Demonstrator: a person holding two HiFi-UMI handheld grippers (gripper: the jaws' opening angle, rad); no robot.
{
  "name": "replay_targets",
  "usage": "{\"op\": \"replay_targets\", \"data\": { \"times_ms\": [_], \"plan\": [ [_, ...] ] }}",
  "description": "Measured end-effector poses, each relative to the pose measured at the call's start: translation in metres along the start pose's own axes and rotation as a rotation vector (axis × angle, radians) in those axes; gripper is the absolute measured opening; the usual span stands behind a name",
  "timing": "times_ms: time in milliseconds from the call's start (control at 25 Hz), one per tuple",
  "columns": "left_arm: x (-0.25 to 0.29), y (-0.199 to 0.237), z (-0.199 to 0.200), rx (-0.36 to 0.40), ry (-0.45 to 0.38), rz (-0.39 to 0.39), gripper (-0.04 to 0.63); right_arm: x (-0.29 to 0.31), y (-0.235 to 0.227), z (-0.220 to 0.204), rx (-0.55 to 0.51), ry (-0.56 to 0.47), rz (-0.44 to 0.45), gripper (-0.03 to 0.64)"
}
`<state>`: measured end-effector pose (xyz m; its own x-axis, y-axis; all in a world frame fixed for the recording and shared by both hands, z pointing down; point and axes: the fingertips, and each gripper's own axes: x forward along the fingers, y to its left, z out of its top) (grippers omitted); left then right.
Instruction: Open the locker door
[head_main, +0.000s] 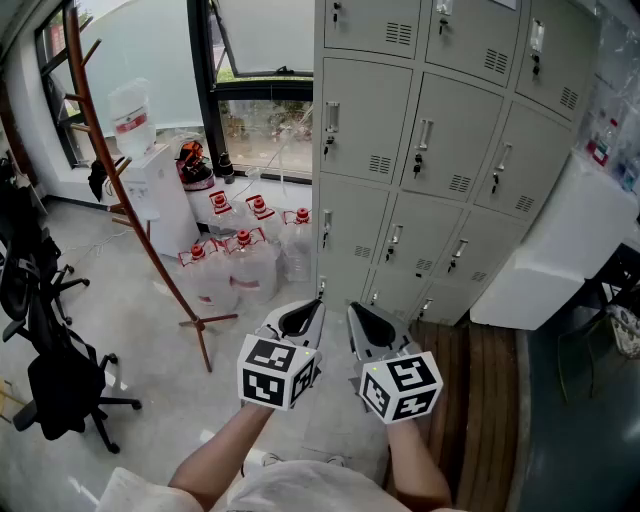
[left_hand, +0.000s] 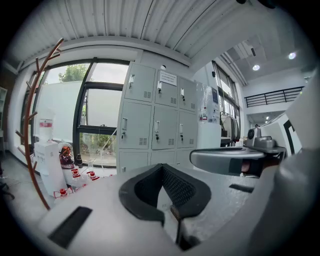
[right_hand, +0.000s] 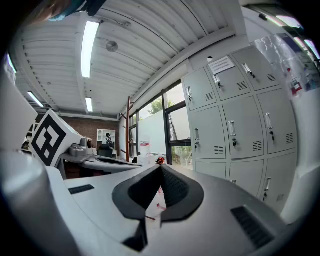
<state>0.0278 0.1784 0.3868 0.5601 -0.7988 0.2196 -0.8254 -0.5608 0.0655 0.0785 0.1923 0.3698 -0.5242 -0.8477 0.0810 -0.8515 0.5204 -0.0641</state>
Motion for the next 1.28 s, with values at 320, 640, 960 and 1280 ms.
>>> {"op": "replay_targets", "data": {
  "times_ms": [320,640,960,1280],
  "plan": [
    [0.014,-0.012,-0.002,-0.001,0.015,0.029,0.006,-0.005,-0.022,-0.005,0.036,-0.011,0.029,-0.002],
    [0.033,-0.024,0.004,-0.003,0.009,0.078,0.006,-0.009,-0.045,-0.005,0.040,-0.017,0.088,-0.002],
    [0.045,-0.023,0.005,-0.012,0.019,0.105,0.006,-0.006,-0.061,-0.008,0.054,-0.016,0.112,-0.002],
    [0.065,-0.008,0.003,-0.019,0.023,0.105,0.006,0.014,-0.071,-0.013,0.044,-0.006,0.112,-0.002]
  ]
}}
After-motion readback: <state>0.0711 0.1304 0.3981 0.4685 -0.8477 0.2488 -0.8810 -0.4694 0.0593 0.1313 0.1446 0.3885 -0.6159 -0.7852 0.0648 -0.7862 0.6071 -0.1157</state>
